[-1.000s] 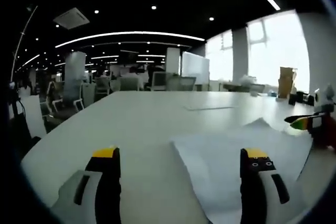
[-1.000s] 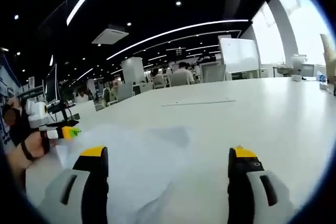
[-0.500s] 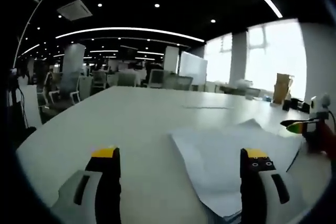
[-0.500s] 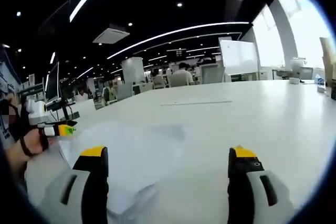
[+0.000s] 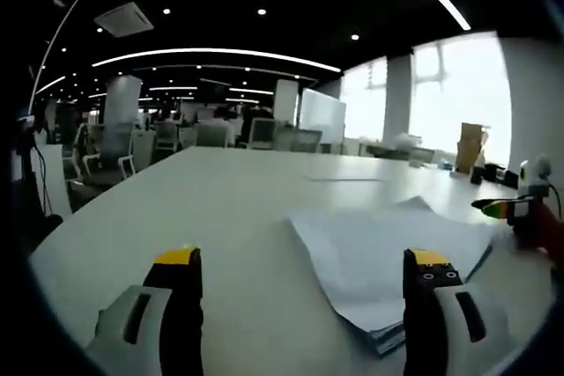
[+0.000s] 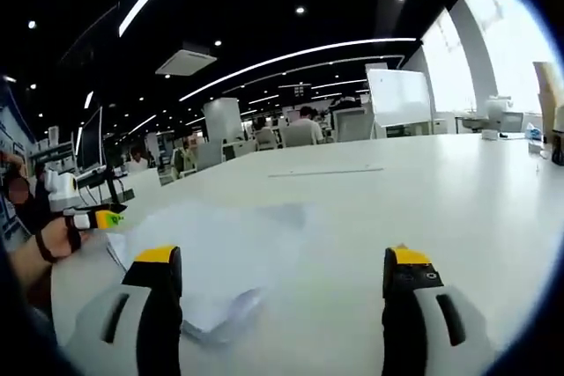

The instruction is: Organize the stack of printing papers by aligning and flattening the scattered papers on the table

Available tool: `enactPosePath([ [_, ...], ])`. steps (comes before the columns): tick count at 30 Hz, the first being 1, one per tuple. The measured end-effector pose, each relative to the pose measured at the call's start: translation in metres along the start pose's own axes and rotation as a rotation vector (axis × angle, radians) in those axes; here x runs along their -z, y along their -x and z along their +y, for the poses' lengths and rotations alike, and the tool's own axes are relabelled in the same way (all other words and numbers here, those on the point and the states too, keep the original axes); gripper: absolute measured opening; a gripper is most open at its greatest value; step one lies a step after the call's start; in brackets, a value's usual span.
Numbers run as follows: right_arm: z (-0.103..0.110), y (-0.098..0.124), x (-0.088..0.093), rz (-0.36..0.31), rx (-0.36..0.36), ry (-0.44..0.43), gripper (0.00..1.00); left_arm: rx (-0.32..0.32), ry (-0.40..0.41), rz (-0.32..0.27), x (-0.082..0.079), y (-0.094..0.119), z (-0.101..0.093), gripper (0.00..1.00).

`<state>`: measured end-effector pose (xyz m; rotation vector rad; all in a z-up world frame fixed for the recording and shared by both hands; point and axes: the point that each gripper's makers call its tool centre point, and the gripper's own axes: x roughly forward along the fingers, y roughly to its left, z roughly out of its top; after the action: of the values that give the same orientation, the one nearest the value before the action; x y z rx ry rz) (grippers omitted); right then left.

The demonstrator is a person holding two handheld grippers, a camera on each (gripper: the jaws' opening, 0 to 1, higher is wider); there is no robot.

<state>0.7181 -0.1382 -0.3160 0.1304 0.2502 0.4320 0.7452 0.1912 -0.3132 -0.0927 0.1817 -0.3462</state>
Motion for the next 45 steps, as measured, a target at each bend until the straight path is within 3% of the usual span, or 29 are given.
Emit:
enactPosePath([
  [7,-0.001,0.010,-0.005,-0.029,-0.023,-0.026,0.90,0.001,-0.014,0.007,0.002,0.015,0.005,0.97],
  [17,-0.011,0.022,-0.001,-0.016,-0.014,-0.040,0.90,-0.011,-0.004,0.007,0.004,0.030,0.010,0.97],
  [19,-0.012,0.025,-0.001,-0.017,-0.042,-0.091,0.90,-0.010,-0.001,0.009,0.004,0.033,0.010,0.97],
  [23,-0.017,0.031,-0.001,-0.020,-0.055,-0.107,0.90,-0.011,0.011,0.008,0.005,0.040,0.012,0.97],
  [35,-0.025,0.046,0.004,0.004,-0.048,-0.098,0.90,-0.003,0.006,0.026,0.007,0.060,0.008,0.97],
  [45,-0.016,0.068,-0.006,0.018,-0.053,-0.069,0.90,0.023,0.025,0.034,-0.002,0.073,0.006,0.97],
])
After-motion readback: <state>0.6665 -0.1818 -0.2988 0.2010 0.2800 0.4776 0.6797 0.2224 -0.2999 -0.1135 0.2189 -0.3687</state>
